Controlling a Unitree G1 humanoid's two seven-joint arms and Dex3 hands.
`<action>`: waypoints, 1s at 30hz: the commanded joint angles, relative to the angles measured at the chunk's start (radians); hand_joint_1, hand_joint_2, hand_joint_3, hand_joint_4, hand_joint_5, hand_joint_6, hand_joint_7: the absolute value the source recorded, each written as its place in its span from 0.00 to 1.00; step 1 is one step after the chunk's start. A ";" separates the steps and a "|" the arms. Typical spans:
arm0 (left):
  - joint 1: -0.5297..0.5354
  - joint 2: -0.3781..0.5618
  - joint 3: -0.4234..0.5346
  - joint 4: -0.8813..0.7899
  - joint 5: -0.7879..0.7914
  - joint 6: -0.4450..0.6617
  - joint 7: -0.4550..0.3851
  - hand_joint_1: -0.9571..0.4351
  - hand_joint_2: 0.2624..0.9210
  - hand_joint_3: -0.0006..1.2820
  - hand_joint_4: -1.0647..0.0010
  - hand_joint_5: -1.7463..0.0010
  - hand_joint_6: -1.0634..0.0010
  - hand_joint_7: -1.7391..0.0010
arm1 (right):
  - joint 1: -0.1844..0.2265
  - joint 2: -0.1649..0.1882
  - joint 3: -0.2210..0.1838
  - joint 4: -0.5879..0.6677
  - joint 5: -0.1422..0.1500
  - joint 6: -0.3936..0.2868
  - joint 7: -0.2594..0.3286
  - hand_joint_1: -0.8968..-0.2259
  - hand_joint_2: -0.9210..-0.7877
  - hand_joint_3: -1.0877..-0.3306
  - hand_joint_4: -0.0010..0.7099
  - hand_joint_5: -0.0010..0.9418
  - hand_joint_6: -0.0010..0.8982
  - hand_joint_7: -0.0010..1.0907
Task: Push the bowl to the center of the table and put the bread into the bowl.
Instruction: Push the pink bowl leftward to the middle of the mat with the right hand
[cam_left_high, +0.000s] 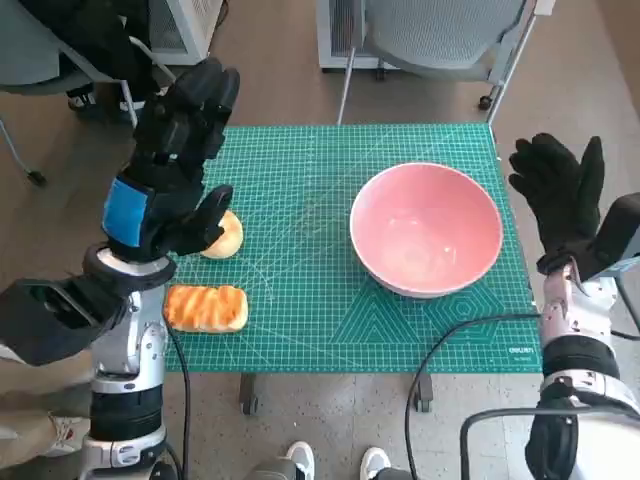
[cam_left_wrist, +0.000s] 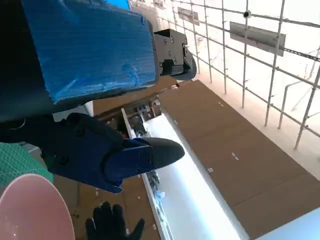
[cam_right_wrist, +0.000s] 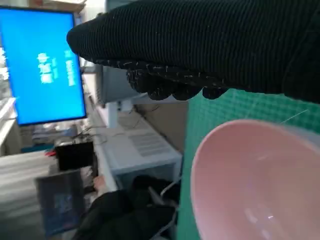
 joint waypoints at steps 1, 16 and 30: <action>0.012 0.013 0.004 -0.026 0.011 0.009 0.011 0.30 0.99 0.47 0.94 0.98 1.00 0.72 | 0.035 -0.002 -0.003 0.016 -0.015 0.032 -0.028 0.50 0.00 0.29 0.50 0.02 0.45 0.03; 0.035 0.016 0.002 -0.060 0.016 0.026 0.024 0.29 0.97 0.49 0.94 0.98 1.00 0.72 | 0.058 0.013 -0.014 0.019 -0.023 0.051 -0.046 0.44 0.00 0.31 0.51 0.01 0.48 0.04; 0.060 0.023 0.004 -0.091 0.018 0.037 0.034 0.29 0.95 0.50 0.95 0.96 1.00 0.72 | 0.066 0.028 -0.025 0.021 -0.022 0.074 -0.038 0.43 0.00 0.31 0.50 0.00 0.47 0.03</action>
